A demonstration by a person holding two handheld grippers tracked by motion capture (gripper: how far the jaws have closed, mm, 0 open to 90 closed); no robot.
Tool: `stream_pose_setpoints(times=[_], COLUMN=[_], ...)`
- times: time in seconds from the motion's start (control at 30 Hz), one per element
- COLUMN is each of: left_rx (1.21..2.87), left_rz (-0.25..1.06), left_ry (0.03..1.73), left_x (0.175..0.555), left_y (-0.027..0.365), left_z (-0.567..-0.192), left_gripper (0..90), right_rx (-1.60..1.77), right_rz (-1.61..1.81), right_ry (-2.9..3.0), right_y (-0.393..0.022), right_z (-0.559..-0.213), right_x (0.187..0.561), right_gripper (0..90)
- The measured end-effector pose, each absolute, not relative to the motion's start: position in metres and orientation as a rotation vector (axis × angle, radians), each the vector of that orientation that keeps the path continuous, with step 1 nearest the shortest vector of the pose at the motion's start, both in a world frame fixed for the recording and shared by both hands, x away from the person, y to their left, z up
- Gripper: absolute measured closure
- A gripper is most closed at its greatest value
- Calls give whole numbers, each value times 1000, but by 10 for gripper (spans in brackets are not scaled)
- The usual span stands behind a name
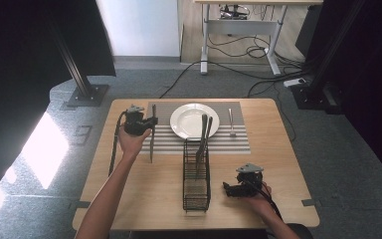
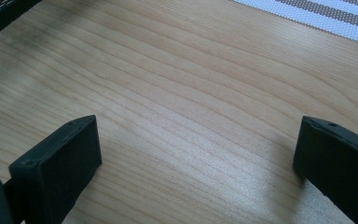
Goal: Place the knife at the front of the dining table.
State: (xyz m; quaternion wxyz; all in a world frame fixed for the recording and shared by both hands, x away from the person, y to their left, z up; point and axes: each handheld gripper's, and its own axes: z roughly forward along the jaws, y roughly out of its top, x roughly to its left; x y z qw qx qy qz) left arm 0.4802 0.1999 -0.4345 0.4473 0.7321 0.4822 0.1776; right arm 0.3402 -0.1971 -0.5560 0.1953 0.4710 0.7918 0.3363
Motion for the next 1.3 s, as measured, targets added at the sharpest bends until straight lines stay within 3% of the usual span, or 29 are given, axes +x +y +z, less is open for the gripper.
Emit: stream_pose_setpoints(times=[1.3], left_rx=[1899], left_rz=[416], left_ry=[1297], left_x=[533], left_y=[181], left_z=[-461], left_gripper=[837], right_rx=[1314], right_rz=[942], right_ry=[2221], right_y=[-196], right_z=[-556], right_x=[341], right_gripper=[9])
